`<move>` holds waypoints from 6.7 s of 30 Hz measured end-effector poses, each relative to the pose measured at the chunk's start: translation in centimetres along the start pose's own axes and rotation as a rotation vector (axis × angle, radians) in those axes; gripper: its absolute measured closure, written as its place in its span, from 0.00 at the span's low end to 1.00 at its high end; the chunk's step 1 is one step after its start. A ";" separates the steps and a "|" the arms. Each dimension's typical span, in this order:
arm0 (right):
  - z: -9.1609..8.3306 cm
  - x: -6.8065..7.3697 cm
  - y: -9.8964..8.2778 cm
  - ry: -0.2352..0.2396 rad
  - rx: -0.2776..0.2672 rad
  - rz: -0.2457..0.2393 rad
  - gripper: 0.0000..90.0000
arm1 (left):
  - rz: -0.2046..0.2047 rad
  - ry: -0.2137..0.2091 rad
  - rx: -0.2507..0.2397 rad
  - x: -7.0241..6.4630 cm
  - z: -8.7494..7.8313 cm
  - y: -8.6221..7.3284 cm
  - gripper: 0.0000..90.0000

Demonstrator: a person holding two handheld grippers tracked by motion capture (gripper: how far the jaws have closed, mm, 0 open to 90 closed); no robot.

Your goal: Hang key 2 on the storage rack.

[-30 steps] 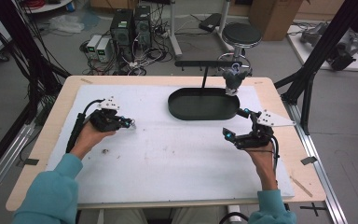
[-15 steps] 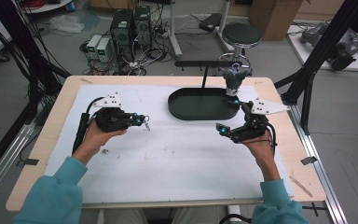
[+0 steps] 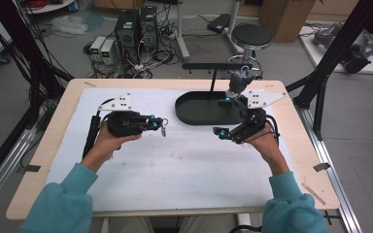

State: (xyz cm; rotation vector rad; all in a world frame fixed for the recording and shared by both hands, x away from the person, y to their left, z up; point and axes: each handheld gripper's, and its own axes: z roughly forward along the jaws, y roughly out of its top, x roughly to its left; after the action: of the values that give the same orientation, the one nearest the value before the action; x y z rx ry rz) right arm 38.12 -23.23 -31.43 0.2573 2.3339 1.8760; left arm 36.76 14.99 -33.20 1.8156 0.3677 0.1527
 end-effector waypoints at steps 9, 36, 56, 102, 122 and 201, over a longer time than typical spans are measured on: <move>2.4 -0.9 1.0 0.105 0.045 -0.011 0.05 | 0.008 -0.066 -0.027 -0.5 1.4 1.1 0.98; 6.2 -1.1 1.8 0.271 0.135 -0.068 0.52 | 0.034 -0.125 -0.033 -1.4 3.6 2.3 0.98; 6.6 -0.9 1.8 0.289 0.158 -0.078 0.85 | 0.036 -0.134 -0.022 -1.3 3.8 2.1 0.98; 1.5 -3.1 2.0 0.049 0.161 -0.009 0.99 | 0.049 0.250 -0.040 -0.1 -2.5 -4.9 0.02; -2.9 -6.6 3.3 -0.159 0.185 0.032 0.99 | 0.032 0.468 -0.172 -2.7 -9.6 -14.0 0.02; -0.7 -16.8 5.6 -0.400 0.581 0.113 0.99 | 0.005 0.613 -0.330 -3.7 -11.5 -16.8 0.02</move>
State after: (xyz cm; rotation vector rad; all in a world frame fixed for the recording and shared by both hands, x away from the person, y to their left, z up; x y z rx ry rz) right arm 54.60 -26.38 -25.87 0.7557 2.5323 1.0027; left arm 27.12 28.22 -45.82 1.4128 0.7210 0.7387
